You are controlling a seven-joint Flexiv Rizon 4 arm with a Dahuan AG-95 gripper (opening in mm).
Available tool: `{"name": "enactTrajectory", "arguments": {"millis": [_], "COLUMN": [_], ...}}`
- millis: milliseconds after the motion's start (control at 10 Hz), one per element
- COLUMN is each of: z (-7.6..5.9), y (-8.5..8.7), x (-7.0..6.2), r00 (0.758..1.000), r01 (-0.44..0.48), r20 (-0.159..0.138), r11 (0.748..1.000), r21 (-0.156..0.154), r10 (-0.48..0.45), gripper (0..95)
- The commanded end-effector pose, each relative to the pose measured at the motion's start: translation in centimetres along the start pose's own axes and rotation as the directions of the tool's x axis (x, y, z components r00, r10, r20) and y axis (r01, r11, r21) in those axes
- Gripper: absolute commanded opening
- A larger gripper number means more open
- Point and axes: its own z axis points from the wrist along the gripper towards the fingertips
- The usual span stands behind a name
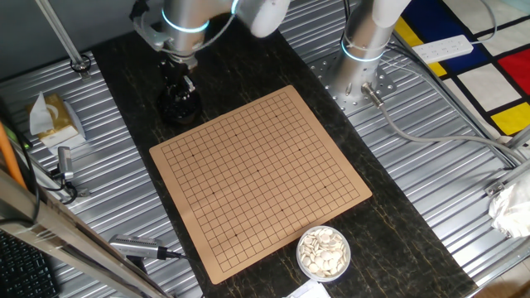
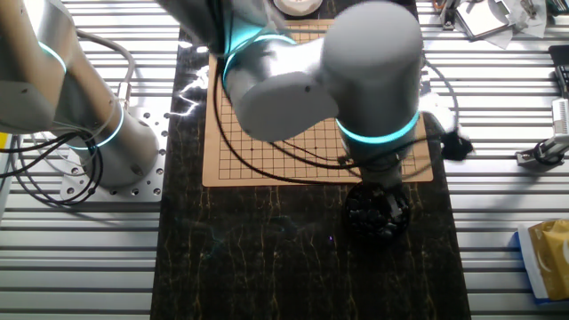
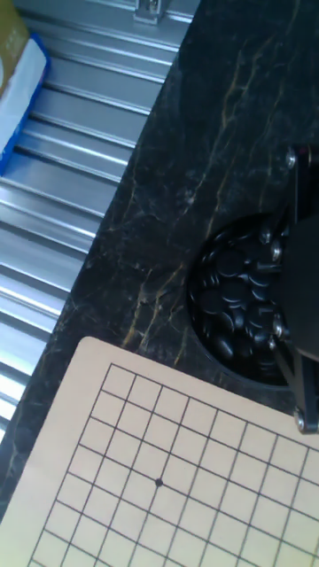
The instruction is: Play the first move as black on the 3-4 point in the upper right corner of the Go board
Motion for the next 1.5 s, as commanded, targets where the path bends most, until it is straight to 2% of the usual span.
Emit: {"name": "enactTrajectory", "arguments": {"millis": [100, 200, 800, 900, 1200, 1400, 1500], "z": [0.08, 0.08, 0.08, 0.08, 0.08, 0.08, 0.08], "y": [0.09, 0.09, 0.09, 0.09, 0.09, 0.09, 0.09], "x": [-0.26, -0.26, -0.26, -0.26, -0.26, -0.26, -0.26], "r00": [1.000, 1.000, 1.000, 1.000, 1.000, 0.999, 0.997], "r01": [0.005, 0.006, -0.028, -0.030, -0.025, -0.026, -0.023], "r20": [0.005, 0.008, 0.005, 0.006, 0.011, 0.035, 0.079], "r11": [1.000, 0.999, 0.999, 0.999, 1.000, 0.999, 1.000], "r21": [-0.026, -0.034, -0.032, -0.032, -0.019, -0.021, -0.006], "r10": [-0.005, -0.005, 0.028, 0.030, 0.025, 0.026, 0.023], "gripper": [38.0, 38.0, 38.0, 19.0, 19.0, 19.0, 19.0]}}
